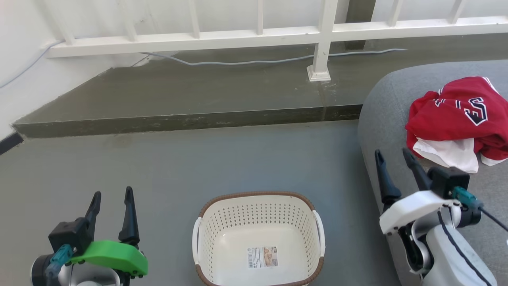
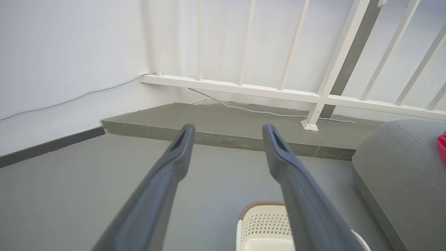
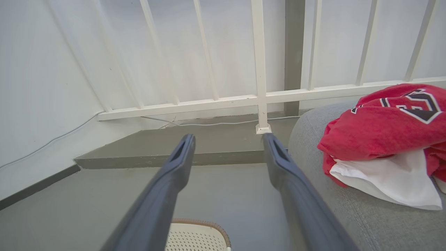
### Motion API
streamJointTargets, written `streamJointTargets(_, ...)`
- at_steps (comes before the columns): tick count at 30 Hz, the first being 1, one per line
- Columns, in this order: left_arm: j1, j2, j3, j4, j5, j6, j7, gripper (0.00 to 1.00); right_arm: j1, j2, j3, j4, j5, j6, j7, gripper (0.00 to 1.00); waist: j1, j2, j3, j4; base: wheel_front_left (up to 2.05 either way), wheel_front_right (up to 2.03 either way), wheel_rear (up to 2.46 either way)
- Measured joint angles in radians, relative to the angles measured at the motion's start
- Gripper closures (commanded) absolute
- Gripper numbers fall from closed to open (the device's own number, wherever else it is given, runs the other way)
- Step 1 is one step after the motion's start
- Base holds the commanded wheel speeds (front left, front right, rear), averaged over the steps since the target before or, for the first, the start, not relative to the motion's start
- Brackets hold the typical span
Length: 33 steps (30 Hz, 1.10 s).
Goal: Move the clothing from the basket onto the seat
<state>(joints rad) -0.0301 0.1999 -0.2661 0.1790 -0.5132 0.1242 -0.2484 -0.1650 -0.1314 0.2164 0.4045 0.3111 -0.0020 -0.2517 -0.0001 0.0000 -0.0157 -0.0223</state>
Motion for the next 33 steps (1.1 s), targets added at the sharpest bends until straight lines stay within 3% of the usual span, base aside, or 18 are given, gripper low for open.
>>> streamJointTargets(11,0.07,-0.003,0.044,-0.05,0.038,0.0,0.0,0.0,0.103,0.003,-0.007,-0.096,0.007,-0.044,0.001,0.0,0.0,0.0,-0.007,0.0,0.0,0.0,0.0)
streamJointTargets(33,0.123,-0.024,0.069,-0.13,0.086,0.0,0.0,0.0,0.201,0.002,-0.012,-0.267,0.007,-0.079,0.037,0.0,0.0,0.0,-0.001,-0.006,0.0,0.0,0.0)
